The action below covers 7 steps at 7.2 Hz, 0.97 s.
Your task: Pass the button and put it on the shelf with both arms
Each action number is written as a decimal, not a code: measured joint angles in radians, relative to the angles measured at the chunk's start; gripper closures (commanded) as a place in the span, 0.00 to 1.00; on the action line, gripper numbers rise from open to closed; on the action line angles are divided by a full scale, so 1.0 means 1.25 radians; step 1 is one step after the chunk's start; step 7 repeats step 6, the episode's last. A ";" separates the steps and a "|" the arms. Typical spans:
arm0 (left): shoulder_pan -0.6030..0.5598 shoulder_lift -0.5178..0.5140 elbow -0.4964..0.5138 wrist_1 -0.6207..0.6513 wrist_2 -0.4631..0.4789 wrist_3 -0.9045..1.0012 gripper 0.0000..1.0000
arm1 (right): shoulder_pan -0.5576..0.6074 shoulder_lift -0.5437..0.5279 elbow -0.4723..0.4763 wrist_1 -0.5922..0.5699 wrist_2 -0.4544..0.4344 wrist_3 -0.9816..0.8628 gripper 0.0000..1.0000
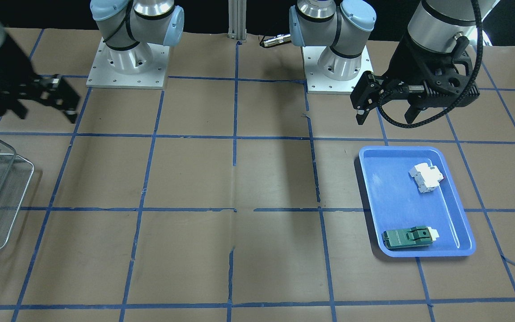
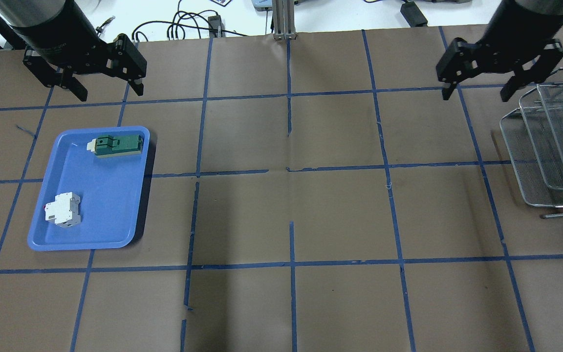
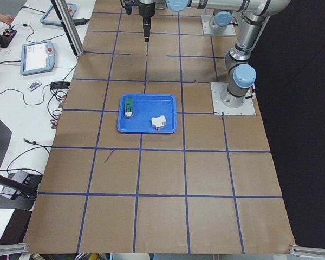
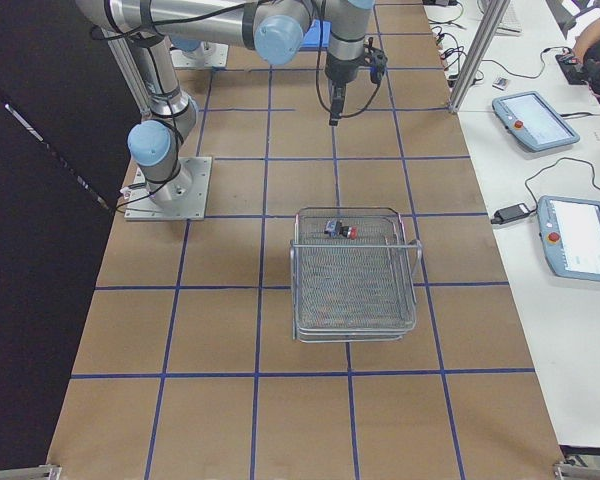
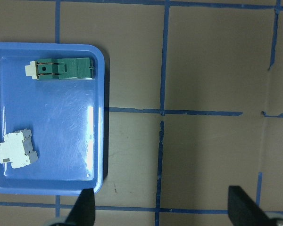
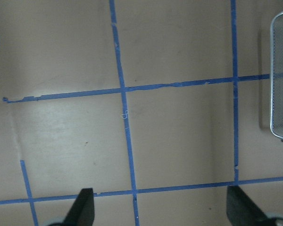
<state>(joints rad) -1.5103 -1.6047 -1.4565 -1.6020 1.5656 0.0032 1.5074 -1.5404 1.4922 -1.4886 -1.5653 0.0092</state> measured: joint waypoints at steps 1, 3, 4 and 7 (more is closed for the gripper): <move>0.003 0.000 0.000 -0.002 0.002 0.001 0.00 | 0.048 -0.002 -0.003 -0.004 0.001 0.034 0.00; 0.007 0.000 0.001 -0.003 0.002 0.001 0.00 | 0.087 -0.003 -0.009 -0.010 -0.003 0.055 0.00; 0.007 0.000 0.001 -0.004 0.002 0.001 0.00 | 0.091 -0.004 -0.011 -0.012 -0.003 0.056 0.00; 0.007 0.002 0.000 -0.006 0.004 0.001 0.00 | 0.092 -0.005 -0.013 -0.013 -0.003 0.056 0.00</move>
